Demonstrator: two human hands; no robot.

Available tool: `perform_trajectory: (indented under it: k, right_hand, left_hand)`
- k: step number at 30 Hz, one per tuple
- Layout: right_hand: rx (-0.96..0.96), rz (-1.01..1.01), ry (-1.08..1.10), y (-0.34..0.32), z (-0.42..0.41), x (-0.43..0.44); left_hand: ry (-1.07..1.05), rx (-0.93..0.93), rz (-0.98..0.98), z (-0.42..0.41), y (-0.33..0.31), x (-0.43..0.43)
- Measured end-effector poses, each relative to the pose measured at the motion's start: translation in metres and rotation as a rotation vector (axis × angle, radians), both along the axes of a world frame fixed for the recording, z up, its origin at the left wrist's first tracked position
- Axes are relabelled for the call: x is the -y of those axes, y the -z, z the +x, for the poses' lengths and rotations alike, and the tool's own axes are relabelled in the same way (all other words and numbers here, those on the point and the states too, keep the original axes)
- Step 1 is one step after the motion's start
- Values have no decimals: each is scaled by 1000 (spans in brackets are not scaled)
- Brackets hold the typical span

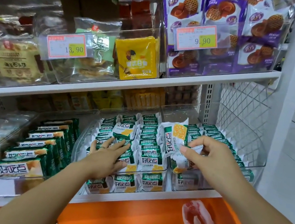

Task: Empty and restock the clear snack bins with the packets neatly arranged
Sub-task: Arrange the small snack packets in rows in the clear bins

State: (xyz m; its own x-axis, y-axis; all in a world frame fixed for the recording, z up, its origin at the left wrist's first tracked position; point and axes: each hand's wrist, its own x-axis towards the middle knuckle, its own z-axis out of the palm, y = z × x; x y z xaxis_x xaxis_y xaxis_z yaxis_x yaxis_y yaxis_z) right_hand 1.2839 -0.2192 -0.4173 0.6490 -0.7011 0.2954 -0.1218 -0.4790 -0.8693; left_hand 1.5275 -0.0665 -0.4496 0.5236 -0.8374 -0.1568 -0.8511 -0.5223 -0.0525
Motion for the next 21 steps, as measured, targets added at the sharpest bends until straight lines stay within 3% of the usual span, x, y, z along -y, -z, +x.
perform_trajectory:
  k: [5, 12, 21]
  right_hand:
    - [-20, -1, -3, -1, 2, -4]
    - [-27, -9, -9, 0, 1, -3]
    - [-50, 7, -30, 1, 10, -10]
  left_hand:
    - [20, -18, -69, -4, -9, 0]
    - [-11, -105, -531, 3, -43, -41]
    - [-52, -75, -332, -7, -22, -72]
